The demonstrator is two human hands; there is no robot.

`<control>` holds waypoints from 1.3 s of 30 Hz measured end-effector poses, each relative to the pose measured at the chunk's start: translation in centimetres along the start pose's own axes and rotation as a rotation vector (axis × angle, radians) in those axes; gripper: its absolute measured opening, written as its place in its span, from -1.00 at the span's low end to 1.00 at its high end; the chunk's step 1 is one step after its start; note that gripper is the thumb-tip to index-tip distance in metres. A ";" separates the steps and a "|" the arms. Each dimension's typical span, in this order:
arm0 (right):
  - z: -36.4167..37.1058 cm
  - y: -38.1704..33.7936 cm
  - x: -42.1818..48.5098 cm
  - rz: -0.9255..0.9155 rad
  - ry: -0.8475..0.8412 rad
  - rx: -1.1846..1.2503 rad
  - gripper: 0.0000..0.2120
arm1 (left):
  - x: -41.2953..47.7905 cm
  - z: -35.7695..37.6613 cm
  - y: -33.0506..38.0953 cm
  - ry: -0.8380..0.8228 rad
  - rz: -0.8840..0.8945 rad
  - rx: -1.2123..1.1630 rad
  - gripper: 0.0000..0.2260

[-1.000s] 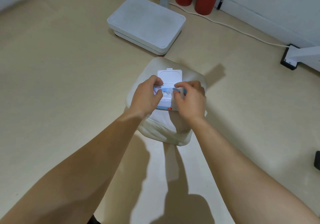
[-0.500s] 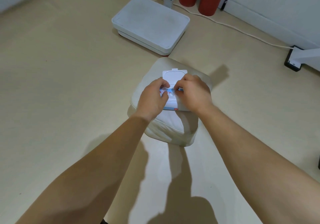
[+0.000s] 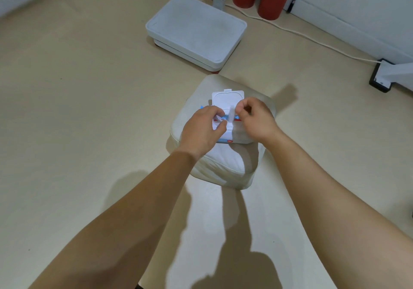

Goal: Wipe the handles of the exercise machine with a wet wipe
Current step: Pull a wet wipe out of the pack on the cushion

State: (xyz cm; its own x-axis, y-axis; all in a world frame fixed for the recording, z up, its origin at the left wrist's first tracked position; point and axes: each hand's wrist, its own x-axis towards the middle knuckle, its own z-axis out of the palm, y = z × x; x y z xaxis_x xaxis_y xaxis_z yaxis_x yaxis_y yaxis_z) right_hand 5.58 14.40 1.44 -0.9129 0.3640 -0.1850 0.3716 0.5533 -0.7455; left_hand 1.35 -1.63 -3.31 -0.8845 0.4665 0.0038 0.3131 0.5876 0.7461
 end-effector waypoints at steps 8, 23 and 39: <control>-2.4 -2.7 -1.5 0.278 0.194 0.987 -0.81 | -0.3 -0.1 0.2 -0.020 0.016 0.044 -0.85; -1.0 0.5 -4.7 0.080 -0.049 0.032 -0.75 | -0.5 0.5 -0.8 -0.047 0.147 0.106 -0.83; -1.0 0.3 -5.9 0.287 0.121 0.033 -0.82 | -0.9 -1.2 1.5 -0.060 0.311 0.254 -0.67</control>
State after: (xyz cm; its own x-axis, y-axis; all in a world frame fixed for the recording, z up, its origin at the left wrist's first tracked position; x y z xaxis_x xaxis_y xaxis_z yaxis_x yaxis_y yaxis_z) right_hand 11.26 13.19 2.93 -0.7439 0.5895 -0.3150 0.6040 0.3913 -0.6943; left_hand 2.21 -1.98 -1.43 -0.7147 0.6810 0.1594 0.6449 0.5534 0.5271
